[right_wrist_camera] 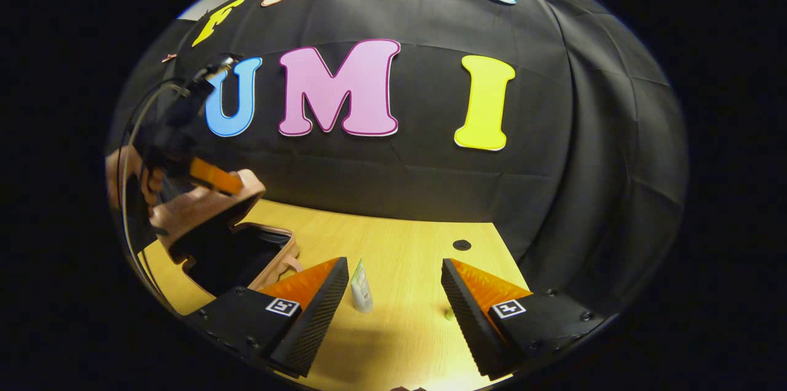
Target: First open the suitcase, pack the skin care products into it, and then close the suitcase.
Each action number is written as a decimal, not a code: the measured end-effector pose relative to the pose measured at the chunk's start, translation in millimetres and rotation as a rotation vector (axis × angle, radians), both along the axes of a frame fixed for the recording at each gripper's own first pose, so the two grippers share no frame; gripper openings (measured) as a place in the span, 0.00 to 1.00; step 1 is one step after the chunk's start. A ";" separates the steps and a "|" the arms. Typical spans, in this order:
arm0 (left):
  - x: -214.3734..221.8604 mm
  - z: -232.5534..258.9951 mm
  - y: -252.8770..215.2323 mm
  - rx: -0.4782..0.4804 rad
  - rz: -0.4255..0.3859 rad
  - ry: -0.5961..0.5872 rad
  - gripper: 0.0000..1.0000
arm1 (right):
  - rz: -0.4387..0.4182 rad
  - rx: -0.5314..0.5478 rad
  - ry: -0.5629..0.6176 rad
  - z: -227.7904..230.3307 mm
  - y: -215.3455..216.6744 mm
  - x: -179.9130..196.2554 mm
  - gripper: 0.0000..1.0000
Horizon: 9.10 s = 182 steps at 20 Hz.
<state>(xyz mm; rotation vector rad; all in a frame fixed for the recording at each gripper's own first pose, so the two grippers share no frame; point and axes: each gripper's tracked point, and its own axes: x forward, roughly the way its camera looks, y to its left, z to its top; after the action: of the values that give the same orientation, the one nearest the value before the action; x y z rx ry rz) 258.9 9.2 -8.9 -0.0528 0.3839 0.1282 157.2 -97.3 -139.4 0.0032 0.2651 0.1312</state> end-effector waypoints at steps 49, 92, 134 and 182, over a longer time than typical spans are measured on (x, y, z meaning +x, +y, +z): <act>-39.1 -120.0 -254.0 0.001 -0.469 -0.167 0.98 | -0.270 0.098 0.156 -139.3 -114.6 25.5 0.97; 45.9 -163.3 -236.0 0.036 -0.205 -0.095 0.42 | -0.199 -0.015 0.209 -157.6 -79.3 57.1 0.20; -202.2 -36.8 191.2 -0.152 0.221 -0.011 0.90 | 0.281 -0.016 0.524 -115.4 315.4 16.9 0.20; -56.6 -183.6 459.8 -0.782 0.412 0.184 0.35 | -0.208 0.004 0.340 -12.1 105.1 -125.9 0.98</act>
<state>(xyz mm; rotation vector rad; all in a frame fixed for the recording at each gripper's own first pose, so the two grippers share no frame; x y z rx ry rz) 202.3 469.0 -192.5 -0.8995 0.5864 0.3855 31.4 7.9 -151.5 0.0578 0.6013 -0.0777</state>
